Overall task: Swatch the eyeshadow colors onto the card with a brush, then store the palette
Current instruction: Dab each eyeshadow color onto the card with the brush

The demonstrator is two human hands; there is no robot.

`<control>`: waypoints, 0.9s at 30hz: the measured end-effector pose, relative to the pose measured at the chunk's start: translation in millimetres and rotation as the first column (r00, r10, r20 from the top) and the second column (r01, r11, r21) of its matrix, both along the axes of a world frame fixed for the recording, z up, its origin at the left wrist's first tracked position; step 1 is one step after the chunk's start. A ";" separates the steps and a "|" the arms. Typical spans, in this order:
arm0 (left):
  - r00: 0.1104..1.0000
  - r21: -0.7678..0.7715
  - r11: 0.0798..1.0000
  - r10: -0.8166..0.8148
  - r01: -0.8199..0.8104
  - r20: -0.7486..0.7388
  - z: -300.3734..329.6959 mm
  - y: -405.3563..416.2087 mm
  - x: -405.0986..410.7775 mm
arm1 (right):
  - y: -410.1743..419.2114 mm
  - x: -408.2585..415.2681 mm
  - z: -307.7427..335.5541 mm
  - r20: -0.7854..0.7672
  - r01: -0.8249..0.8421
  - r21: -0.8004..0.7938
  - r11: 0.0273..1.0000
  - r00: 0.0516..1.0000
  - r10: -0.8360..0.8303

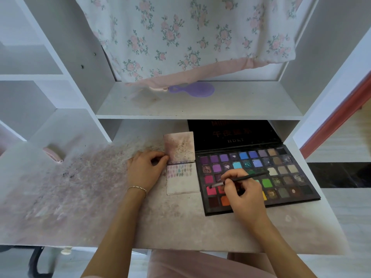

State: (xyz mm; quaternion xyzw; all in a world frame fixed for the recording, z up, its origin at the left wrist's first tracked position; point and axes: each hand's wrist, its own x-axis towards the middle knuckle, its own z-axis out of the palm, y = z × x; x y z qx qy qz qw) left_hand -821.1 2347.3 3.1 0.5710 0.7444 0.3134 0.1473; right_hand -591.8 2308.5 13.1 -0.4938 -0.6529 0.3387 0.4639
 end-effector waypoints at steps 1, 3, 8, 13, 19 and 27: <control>1.000 0.001 1.000 0.000 0.000 -0.001 0.2 0.0 -0.1 | 0.7 -3.7 0.4 -0.028 0.003 -0.006 1.000 1.000 -0.003; 1.000 -0.001 1.000 -0.004 0.004 -0.014 0.1 0.0 0.0 | 2.7 -14.5 0.8 -0.054 -0.014 -0.014 1.000 0.998 0.013; 1.000 0.001 1.000 -0.005 0.005 -0.028 -1.1 -0.1 -1.1 | 7.9 -49.5 1.4 -0.002 -0.101 -0.056 0.993 0.995 0.101; 0.999 0.000 1.000 -0.006 0.006 -0.047 -2.5 0.1 -1.3 | 12.6 -68.3 -1.8 0.053 -0.129 -0.082 0.988 0.990 0.134; 0.998 0.005 1.000 0.006 -0.006 -0.067 -5.3 1.1 -1.6 | 13.6 -68.9 -5.4 0.094 -0.152 -0.113 0.982 0.982 0.163; 0.997 0.016 1.000 0.014 -0.013 -0.076 -7.1 1.5 -1.6 | 13.5 -70.1 -4.8 0.126 -0.156 -0.123 0.980 0.977 0.171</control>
